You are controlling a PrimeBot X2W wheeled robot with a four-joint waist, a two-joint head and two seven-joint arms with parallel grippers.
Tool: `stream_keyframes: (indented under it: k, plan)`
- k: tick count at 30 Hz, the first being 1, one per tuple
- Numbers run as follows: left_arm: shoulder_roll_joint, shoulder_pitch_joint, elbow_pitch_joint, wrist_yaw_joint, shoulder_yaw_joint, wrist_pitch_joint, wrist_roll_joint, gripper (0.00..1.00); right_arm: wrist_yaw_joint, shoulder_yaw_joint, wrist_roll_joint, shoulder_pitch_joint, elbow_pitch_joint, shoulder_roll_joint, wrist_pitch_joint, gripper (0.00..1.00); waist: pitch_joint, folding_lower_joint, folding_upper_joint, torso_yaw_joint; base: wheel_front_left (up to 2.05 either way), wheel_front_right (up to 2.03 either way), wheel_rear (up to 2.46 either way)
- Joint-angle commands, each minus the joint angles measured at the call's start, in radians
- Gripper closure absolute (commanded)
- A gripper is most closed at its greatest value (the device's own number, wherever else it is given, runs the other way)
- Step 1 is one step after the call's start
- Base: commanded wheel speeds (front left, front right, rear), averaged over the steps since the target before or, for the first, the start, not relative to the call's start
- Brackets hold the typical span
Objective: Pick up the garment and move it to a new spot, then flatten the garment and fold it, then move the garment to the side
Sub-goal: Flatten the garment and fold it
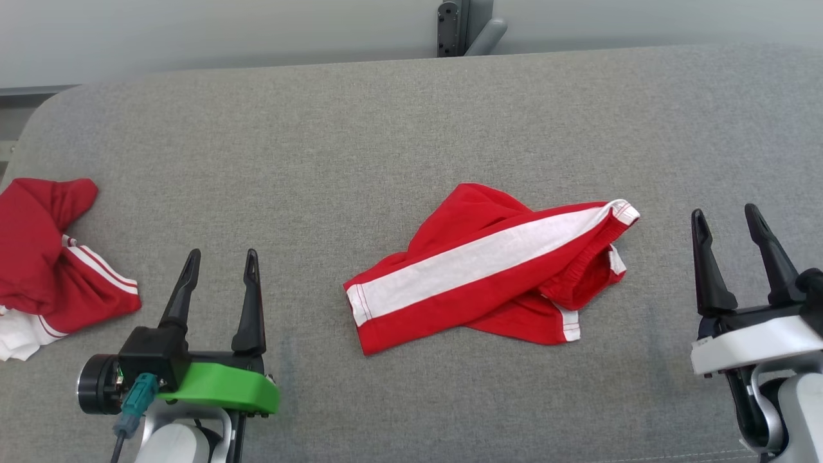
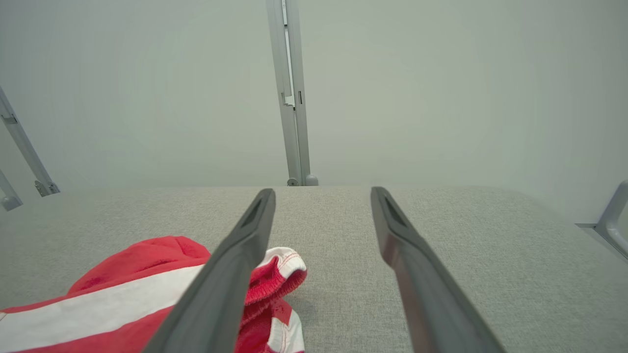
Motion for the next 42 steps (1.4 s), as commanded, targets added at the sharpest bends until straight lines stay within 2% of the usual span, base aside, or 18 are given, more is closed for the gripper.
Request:
stream_keyframes:
  k: [1,7,15,19,23,30,34,35,36,37,38,39,42]
  plan:
    - [0.005,0.012,-0.003,0.004,-0.003,0.002,-0.004,0.0,0.0,-0.009,-0.022,0.026,-0.017,0.009,0.009,0.0,-0.009,0.0,-0.0001,-0.002,0.0,0.0,0.0]
    - [0.002,0.034,-0.002,0.007,-0.019,0.013,-0.007,0.0,0.0,-0.017,-0.058,0.075,-0.063,0.047,0.037,0.0,-0.018,0.0,-0.0001,-0.01,0.0,0.0,0.0]
    - [0.01,0.015,0.002,-0.006,-0.037,0.03,-0.006,0.0,0.0,-0.018,-0.059,0.082,-0.087,0.061,0.054,0.0,-0.016,0.0,-0.0001,-0.014,0.0,0.0,0.0]
    - [-0.003,-0.044,0.024,-0.051,-0.07,0.072,-0.025,0.0,0.0,-0.015,-0.053,0.072,-0.092,0.059,0.062,0.0,0.0,0.0,-0.0001,-0.014,0.0,0.0,0.0]
    - [-0.022,-0.088,0.079,-0.113,-0.125,0.2,-0.069,0.0,0.0,-0.002,-0.049,0.062,-0.088,0.055,0.064,0.0,0.014,0.0,-0.0001,-0.026,0.0,0.0,0.0]
    - [-0.048,-0.082,0.141,-0.154,-0.181,0.343,-0.13,0.0,0.0,0.014,-0.041,0.056,-0.069,0.058,0.055,0.0,0.03,0.0,-0.0001,-0.046,0.0,0.0,0.0]
    - [-0.061,-0.089,0.164,-0.166,-0.19,0.367,-0.15,0.0,0.0,0.022,-0.039,0.047,-0.057,0.057,0.05,0.0,0.037,0.0,-0.0001,-0.055,0.0,0.0,0.0]
    - [-0.062,-0.093,0.17,-0.166,-0.188,0.365,-0.153,0.04,0.0,0.024,-0.038,0.046,-0.055,0.056,0.048,0.0,0.038,0.0,-0.0001,-0.057,0.0,0.0,0.0]
    - [-0.064,-0.095,0.176,-0.168,-0.187,0.364,-0.157,0.23,0.0,0.025,-0.037,0.045,-0.054,0.054,0.049,0.0,0.039,0.0,-0.0001,-0.059,0.0,0.0,0.0]
    - [-0.065,-0.098,0.181,-0.17,-0.186,0.363,-0.16,0.47,0.0,0.026,-0.036,0.044,-0.052,0.052,0.048,0.0,0.04,0.0,-0.0001,-0.061,0.0,0.0,0.0]
    - [-0.066,-0.1,0.185,-0.174,-0.184,0.359,-0.166,0.62,0.0,0.026,-0.035,0.044,-0.05,0.05,0.048,0.0,0.04,0.0,-0.0001,-0.063,0.0,0.0,0.0]
    - [-0.068,-0.102,0.19,-0.177,-0.183,0.358,-0.171,1.0,0.0,0.025,-0.035,0.044,-0.048,0.049,0.048,0.0,0.04,0.0,-0.0001,-0.064,0.0,0.0,0.0]
    - [-0.069,-0.109,0.212,-0.187,-0.181,0.357,-0.184,1.0,0.0,0.025,-0.033,0.042,-0.046,0.048,0.049,0.0,0.041,0.0,-0.0001,-0.067,0.0,0.0,0.0]
